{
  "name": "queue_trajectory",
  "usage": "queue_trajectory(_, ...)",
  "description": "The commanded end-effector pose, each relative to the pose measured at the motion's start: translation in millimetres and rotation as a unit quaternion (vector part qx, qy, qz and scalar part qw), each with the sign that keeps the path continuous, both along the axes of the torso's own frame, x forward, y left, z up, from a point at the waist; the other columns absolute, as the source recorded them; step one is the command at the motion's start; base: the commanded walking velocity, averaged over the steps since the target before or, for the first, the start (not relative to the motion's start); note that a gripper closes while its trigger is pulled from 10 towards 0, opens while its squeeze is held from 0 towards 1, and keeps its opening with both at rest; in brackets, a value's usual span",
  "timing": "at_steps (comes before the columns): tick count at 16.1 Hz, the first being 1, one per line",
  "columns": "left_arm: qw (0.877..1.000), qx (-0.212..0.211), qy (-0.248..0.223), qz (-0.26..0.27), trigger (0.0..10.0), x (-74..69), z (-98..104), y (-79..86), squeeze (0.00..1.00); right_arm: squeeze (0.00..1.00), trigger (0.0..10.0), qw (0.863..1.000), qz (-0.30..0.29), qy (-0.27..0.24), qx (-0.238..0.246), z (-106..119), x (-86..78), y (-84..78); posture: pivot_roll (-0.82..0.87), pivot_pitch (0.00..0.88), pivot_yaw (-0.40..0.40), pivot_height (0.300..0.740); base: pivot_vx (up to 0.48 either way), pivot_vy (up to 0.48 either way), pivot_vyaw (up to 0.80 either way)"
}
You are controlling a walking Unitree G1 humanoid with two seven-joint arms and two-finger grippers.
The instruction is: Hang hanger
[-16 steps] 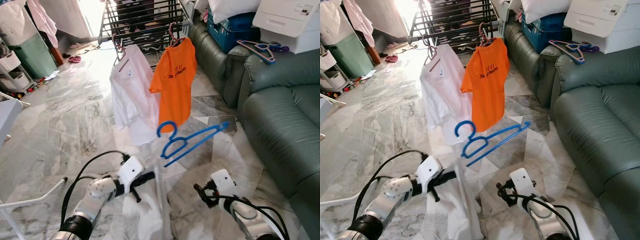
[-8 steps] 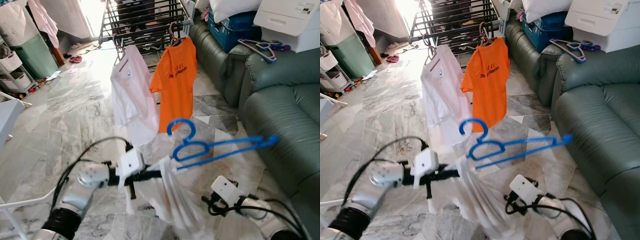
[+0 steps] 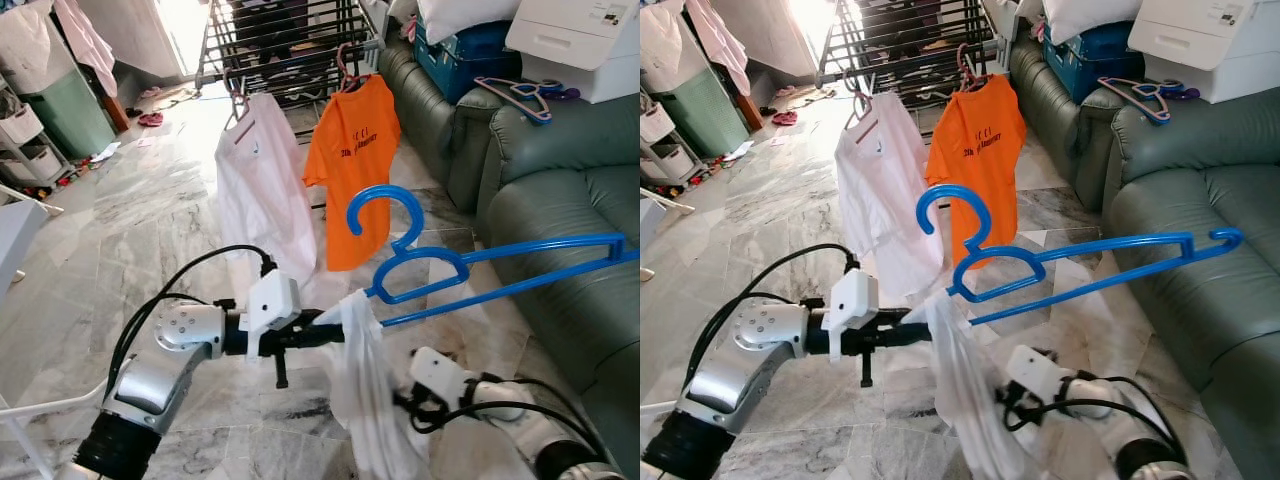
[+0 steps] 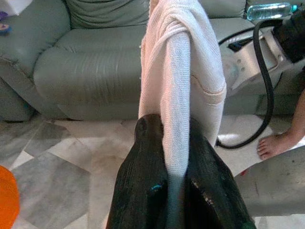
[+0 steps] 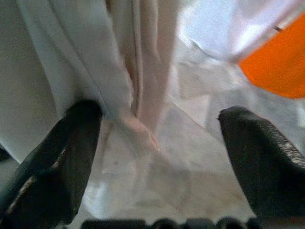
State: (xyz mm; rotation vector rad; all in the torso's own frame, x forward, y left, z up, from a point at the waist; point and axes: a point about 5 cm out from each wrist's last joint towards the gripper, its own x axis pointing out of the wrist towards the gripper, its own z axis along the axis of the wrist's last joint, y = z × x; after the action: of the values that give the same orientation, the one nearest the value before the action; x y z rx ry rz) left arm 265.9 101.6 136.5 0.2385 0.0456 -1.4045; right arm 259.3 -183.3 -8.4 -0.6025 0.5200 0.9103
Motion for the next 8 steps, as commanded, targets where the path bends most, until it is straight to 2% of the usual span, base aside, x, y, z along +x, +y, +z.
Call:
queue_trajectory(1, 1.000, -0.008, -0.011, -0.005, 5.4, -1.1, 8, -0.6, 0.00, 0.00, 0.0, 1.000, 0.011, 0.005, 0.012, 2, 2.3, 6.3, -0.13, 0.033, 0.124, 0.740, 0.000, 0.000, 0.00)
queue_trajectory(3, 1.000, -0.019, -0.008, -0.006, 5.5, -4.0, 16, -3.3, 0.00, 0.00, 0.0, 1.000, 0.008, 0.011, 0.019, 0, 2.0, 10.6, -0.12, 0.034, 0.122, 0.740, 0.000, 0.000, 0.00)
queue_trajectory(4, 1.000, -0.019, -0.008, -0.005, 6.2, -4.2, 17, -3.5, 0.00, 0.00, 0.0, 1.000, 0.003, 0.015, 0.022, -1, 1.5, 11.4, -0.12, 0.035, 0.122, 0.740, 0.000, 0.000, 0.00)
queue_trajectory(5, 1.000, -0.021, -0.009, -0.004, 5.8, -4.2, 19, -4.0, 0.00, 0.00, 0.0, 0.999, -0.001, 0.022, 0.029, -3, 0.0, 13.0, -0.12, 0.035, 0.122, 0.740, 0.000, 0.000, 0.00)
queue_trajectory(6, 1.000, -0.025, -0.010, -0.002, 6.1, -4.2, 22, -4.9, 0.00, 0.00, 0.0, 0.999, -0.006, 0.029, 0.035, -4, -1.4, 14.1, -0.12, 0.037, 0.123, 0.740, 0.000, 0.000, 0.00)
queue_trajectory(8, 0.999, -0.030, -0.011, -0.004, 5.9, -5.1, 28, -6.8, 0.00, 0.00, 0.0, 0.998, -0.016, 0.042, 0.044, -8, -5.1, 15.4, -0.12, 0.037, 0.122, 0.740, 0.000, 0.000, 0.00)
